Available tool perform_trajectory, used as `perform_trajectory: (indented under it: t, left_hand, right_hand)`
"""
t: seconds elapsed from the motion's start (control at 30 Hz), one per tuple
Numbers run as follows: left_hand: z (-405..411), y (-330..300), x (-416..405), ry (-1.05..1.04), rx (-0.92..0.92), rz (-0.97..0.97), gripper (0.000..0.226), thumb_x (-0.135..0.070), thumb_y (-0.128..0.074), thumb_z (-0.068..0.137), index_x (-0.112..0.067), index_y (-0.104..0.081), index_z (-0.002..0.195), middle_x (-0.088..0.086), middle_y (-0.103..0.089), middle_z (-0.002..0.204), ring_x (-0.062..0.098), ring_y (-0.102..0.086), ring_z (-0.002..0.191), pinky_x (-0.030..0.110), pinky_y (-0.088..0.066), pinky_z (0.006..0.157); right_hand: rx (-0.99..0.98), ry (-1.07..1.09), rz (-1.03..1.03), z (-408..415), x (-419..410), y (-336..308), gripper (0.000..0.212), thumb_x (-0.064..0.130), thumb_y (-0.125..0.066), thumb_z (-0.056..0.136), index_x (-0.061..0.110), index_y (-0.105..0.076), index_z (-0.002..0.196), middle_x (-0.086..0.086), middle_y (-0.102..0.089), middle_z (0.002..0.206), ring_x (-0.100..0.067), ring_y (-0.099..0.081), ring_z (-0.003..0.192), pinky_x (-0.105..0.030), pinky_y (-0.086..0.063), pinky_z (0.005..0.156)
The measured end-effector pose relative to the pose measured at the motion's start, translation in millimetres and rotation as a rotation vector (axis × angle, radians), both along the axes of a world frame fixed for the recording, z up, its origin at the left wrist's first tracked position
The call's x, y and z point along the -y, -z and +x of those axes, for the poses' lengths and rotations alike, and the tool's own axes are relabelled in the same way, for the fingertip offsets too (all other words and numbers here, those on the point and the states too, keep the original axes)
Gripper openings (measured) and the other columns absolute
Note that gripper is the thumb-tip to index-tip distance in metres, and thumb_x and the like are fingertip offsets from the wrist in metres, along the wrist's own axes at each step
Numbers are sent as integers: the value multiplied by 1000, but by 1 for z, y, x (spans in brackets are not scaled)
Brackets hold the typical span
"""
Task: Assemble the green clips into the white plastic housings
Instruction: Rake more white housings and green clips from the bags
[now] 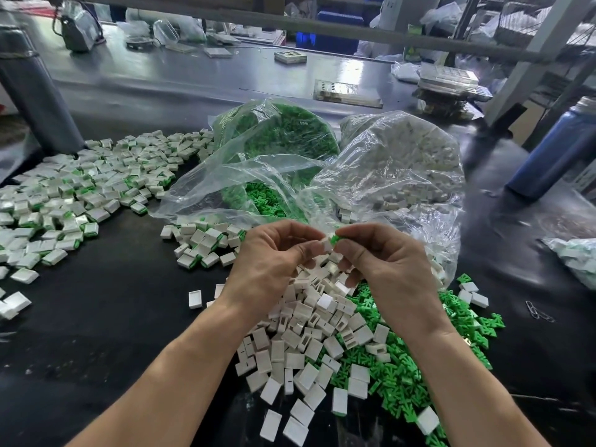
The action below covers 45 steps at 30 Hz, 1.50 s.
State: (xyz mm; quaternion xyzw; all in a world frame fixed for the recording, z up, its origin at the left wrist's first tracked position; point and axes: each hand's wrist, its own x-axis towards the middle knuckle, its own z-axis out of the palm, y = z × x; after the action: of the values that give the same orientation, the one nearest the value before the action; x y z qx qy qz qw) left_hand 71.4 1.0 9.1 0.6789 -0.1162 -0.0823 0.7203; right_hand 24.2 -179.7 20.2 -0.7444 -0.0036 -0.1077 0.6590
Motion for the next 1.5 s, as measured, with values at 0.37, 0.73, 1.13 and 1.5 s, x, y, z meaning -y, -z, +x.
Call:
perform_trajectory:
  t: [0.37, 0.73, 1.13, 1.5]
  left_hand:
    - [-2, 1, 2, -32, 163, 128, 9, -17, -80, 88, -19, -77, 96, -5, -78, 87, 2, -70, 75, 13, -53, 69]
    - [-1, 3, 0, -4, 203, 184, 11, -14, -78, 90, -23, -77, 97, -5, -77, 92, 10, -71, 85, 21, -57, 77]
    - [-6, 3, 4, -28, 167, 122, 6, -24, -76, 93, -21, -76, 97, 0, -75, 80, 10, -69, 70, 19, -54, 63]
    - [-6, 2, 6, -53, 166, 65, 12, -18, -77, 91, -22, -74, 101, -3, -75, 84, 7, -68, 73, 19, -54, 65]
  right_hand:
    - [17, 58, -220, -2, 0, 1, 17, 16, -78, 92, 32, -78, 99, 10, -78, 90, -14, -74, 84, -37, -64, 74]
    - [4, 13, -191, -2, 3, -1, 25, 9, -76, 93, 33, -81, 93, 9, -78, 84, -9, -71, 73, -22, -59, 62]
    - [14, 16, -13, 1, -3, 2, 24, 4, -73, 94, 22, -82, 106, -4, -77, 83, -14, -66, 66, -24, -58, 60]
    - [-34, 7, 82, 1, -4, 0, 7, 11, -74, 93, 13, -78, 98, -10, -76, 80, -21, -68, 64, -25, -58, 59]
